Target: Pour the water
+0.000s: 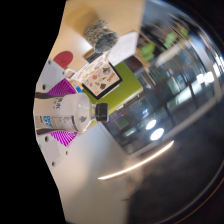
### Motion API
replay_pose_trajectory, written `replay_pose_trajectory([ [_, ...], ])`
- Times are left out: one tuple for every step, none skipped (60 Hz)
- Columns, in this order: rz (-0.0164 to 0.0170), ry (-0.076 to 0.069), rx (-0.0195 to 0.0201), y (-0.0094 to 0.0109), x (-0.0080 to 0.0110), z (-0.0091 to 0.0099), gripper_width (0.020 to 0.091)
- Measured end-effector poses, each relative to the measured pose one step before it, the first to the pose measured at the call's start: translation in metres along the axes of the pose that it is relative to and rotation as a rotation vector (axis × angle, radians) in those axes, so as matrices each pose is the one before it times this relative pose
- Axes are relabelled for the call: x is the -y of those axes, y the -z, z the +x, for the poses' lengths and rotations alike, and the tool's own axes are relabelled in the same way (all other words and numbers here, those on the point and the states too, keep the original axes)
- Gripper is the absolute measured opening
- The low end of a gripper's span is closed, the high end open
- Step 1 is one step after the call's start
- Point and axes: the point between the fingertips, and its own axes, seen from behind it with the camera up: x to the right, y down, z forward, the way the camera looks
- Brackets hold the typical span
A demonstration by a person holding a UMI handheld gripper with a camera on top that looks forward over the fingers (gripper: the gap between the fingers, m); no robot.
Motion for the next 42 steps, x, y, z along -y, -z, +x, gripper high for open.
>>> replay_pose_trajectory([
  [0.00689, 0.0721, -0.00107, -0.00505, 0.01039, -0.00447, 0.0402],
  [0.00761, 0.0723, -0.00001, -0.00541, 0.00995, -0.00495, 0.0403],
  [0.00838, 0.0728, 0.00247, -0.00486, 0.00962, -0.00484, 0.0403],
  [0.00816, 0.0713, 0.00225, -0.00486, 0.00953, -0.00559, 0.0402],
  [0.01635, 0.0658, 0.01294, -0.00774, 0.00244, -0.00165, 0.0402],
  [0.00773, 0.062, -0.00104, -0.00344, 0.00793, -0.00357, 0.0401],
  [0.00693, 0.0683, 0.00368, -0.00538, 0.00747, -0.0049, 0.0401],
  [0.00809, 0.0698, 0.00457, -0.00415, 0.00786, -0.00512, 0.0401],
  [0.0091, 0.0704, 0.00586, -0.0037, 0.00743, -0.00521, 0.0401],
  [0.01042, 0.0691, 0.00643, -0.00298, 0.00687, -0.00516, 0.0401],
  [0.00781, 0.068, 0.0069, -0.00322, 0.00598, -0.00451, 0.04],
  [0.00596, 0.0636, 0.00553, -0.00296, 0.00506, -0.00403, 0.0403],
  [0.00831, 0.0599, 0.006, -0.00074, 0.00101, -0.00272, 0.0403],
  [0.00024, 0.0539, 0.00416, -0.00704, 0.00399, -0.00359, 0.0404],
  [0.00102, 0.0521, 0.00438, -0.0025, 0.00273, -0.00363, 0.0404],
  [0.00113, 0.0507, 0.00499, -0.0026, 0.00267, -0.00371, 0.0402],
  [0.00212, 0.0472, 0.00291, -0.00233, 0.00191, -0.00317, 0.0404],
  [0.00526, 0.0432, 0.00161, -0.00211, 0.00211, -0.0032, 0.0405],
  [0.00547, 0.0384, 0.00087, -0.0013, 0.00196, -0.00208, 0.0404],
  [0.00458, 0.0412, 0.00748, 0.00689, 0.0016, 0.00143, 0.0405],
  [0.00491, 0.035, 0.00902, 0.00659, -0.00244, -0.00148, 0.0403],
  [0.00559, 0.026, -0.00479, -0.01603, 0.00278, -0.00082, 0.0406],
  [0.00037, 0.027, -0.00045, 0.00056, 0.00088, -0.00052, 0.0406],
  [0.00169, 0.0249, 0.00004, 0.00122, 0.0009, -0.00055, 0.0404],
  [0.00325, 0.0221, -0.00041, 0.00088, 0.00065, -0.00027, 0.0404],
  [0.00309, 0.0216, -0.00039, 0.0009, -0.00175, -0.0021, 0.0406],
  [0.0005, 0.0147, 0.00103, -0.00539, 0.00075, 0.00135, 0.0407],
  [-0.00014, 0.0082, 0.00031, 0.00071, -0.00043, -0.00076, 0.0406],
  [0.0001, 0.0033, 0.00219, 0.00027, -0.00049, -0.00119, 0.0406],
  [-0.00045, -0.0011, 0.00277, 0.00055, -0.00036, -0.0008, 0.0406],
  [-0.00078, -0.005, 0.00405, 0.00077, -0.00045, -0.00113, 0.0405],
  [0.00212, -0.0054, 0.00536, 0.00579, -0.00293, -0.00302, 0.0405],
  [-0.00051, -0.0075, 0.00473, 0.00155, -0.00067, -0.00165, 0.0405],
  [-0.00001, -0.0059, 0.00376, -0.00892, 0.00246, 0.00126, 0.0406],
  [-0.00042, -0.0042, 0.00103, 0.00022, -0.00017, -0.00066, 0.0405],
  [0.00051, -0.002, -0.00131, 0.00006, -0.00007, -0.00028, 0.0406],
  [0.00127, -0.001, -0.00391, -0.00005, -0.00018, 0.00016, 0.0408],
  [0.00231, -0.0019, -0.00801, 0.00687, -0.0022, -0.00034, 0.0406],
  [0.00331, -0.0022, -0.00567, -0.00535, 0.00137, 0.00164, 0.0407],
  [0.00155, -0.0067, -0.00603, 0.00114, -0.00071, 0.00155, 0.0407],
  [0.00185, -0.0106, -0.00622, -0.00073, -0.00107, 0.00272, 0.0405],
  [0.00022, -0.0171, -0.00741, 0.00014, -0.00121, 0.00247, 0.0406],
])
